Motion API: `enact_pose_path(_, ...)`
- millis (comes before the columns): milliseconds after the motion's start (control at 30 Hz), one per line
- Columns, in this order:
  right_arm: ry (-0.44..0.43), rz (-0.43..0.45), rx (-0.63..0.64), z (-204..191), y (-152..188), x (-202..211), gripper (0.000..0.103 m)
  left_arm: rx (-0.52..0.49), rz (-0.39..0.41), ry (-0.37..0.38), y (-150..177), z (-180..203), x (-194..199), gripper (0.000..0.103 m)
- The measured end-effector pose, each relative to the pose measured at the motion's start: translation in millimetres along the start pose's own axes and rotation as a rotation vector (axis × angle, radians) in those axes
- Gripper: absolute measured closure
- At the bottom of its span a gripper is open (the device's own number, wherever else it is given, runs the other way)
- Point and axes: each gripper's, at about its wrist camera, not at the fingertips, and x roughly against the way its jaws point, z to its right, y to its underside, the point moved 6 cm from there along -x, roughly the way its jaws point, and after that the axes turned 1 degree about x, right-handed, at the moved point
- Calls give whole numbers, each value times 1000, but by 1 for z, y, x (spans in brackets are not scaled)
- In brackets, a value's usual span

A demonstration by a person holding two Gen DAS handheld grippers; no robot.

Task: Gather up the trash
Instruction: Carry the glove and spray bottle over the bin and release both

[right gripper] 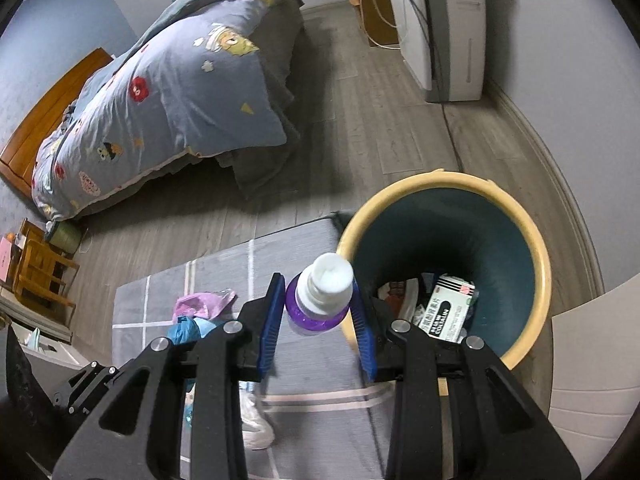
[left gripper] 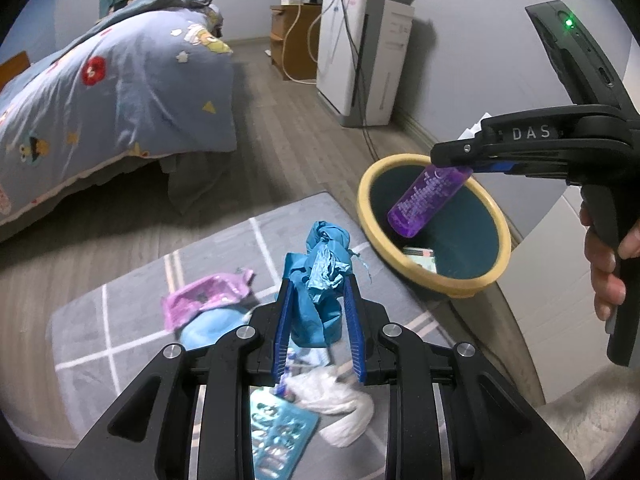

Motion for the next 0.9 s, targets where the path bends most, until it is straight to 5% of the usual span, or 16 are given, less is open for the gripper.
enact_pose_path(900, 58, -1, -174, 129, -5, 5, 71, -123, -20, 70, -27, 96, -59, 76)
